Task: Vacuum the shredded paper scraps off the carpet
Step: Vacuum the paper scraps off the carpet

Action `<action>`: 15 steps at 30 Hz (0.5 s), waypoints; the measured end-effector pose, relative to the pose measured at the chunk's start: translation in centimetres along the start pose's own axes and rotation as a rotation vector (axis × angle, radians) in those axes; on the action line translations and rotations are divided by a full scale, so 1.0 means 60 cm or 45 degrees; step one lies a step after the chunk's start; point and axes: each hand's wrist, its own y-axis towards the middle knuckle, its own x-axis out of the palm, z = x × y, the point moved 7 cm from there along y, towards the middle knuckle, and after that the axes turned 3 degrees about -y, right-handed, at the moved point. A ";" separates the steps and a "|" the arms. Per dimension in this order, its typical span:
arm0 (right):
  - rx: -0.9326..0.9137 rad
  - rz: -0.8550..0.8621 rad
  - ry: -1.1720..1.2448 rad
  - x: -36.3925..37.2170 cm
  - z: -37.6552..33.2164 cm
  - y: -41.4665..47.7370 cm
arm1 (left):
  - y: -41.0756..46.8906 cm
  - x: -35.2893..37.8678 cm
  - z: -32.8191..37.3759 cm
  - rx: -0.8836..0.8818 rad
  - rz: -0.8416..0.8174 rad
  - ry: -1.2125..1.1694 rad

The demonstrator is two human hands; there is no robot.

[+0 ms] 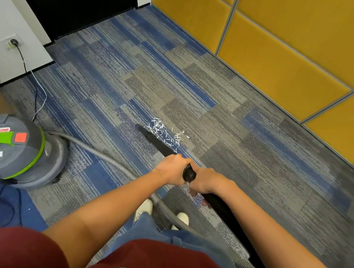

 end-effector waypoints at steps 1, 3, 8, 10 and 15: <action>0.004 -0.010 0.019 -0.002 -0.003 0.005 | 0.003 -0.004 -0.003 -0.003 -0.006 -0.012; 0.016 -0.037 0.058 -0.004 -0.010 0.012 | 0.008 -0.010 -0.011 -0.011 -0.031 -0.029; 0.019 -0.048 0.091 -0.003 -0.005 0.015 | 0.010 -0.009 -0.006 -0.012 -0.071 -0.011; 0.026 -0.051 0.097 -0.004 0.004 0.011 | 0.011 -0.006 0.004 0.002 -0.081 -0.002; 0.060 -0.025 0.109 -0.008 0.023 0.002 | 0.015 -0.008 0.026 0.039 -0.092 0.034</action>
